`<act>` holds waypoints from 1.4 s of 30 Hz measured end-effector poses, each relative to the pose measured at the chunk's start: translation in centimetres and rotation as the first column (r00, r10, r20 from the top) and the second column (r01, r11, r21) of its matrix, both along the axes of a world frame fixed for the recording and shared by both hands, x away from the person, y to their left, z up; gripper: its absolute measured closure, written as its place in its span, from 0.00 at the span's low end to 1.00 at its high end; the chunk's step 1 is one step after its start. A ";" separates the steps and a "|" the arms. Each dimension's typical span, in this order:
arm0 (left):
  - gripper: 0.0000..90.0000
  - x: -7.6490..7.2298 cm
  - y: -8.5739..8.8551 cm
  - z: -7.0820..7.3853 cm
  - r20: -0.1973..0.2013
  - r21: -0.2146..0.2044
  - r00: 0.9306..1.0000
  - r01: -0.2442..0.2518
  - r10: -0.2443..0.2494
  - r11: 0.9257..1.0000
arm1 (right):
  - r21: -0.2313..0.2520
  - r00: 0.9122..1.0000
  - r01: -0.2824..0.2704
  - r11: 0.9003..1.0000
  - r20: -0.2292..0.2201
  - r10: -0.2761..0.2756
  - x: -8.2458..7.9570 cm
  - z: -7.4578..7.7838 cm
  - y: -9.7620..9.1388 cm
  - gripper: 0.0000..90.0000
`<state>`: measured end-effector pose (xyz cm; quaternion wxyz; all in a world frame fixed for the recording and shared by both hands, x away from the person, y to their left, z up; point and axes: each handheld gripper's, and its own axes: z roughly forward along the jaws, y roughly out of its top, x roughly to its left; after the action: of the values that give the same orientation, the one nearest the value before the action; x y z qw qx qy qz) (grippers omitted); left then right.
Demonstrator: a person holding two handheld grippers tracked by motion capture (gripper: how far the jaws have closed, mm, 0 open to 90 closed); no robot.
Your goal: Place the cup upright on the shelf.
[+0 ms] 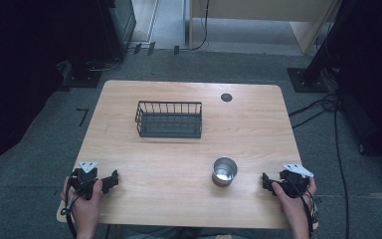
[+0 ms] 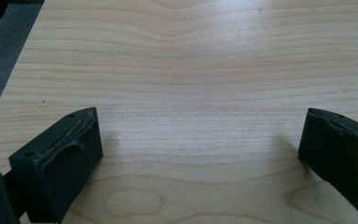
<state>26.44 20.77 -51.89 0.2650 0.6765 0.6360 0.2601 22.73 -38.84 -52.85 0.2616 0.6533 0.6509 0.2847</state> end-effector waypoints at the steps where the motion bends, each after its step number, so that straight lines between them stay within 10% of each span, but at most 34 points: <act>1: 0.00 0.0 0.0 0.0 0.000 0.000 1.000 0.000 0.000 1.000 | 0.000 1.000 0.000 1.000 0.000 0.000 0.0 0.0 0.0 0.00; 7: 0.00 0.0 0.0 0.0 0.000 -0.001 1.000 0.000 0.000 1.000 | 0.000 1.000 0.027 1.000 -0.015 -0.027 0.1 0.2 0.4 0.00; 42: 0.00 0.0 0.0 0.0 0.000 -0.001 1.000 0.000 0.000 1.000 | 0.044 0.974 -0.083 0.996 0.215 0.071 -0.2 8.6 8.3 0.00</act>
<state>26.44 20.77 -51.89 0.2653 0.6762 0.6363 0.2599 22.56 -30.55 -44.20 0.3014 0.5999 0.6362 0.3802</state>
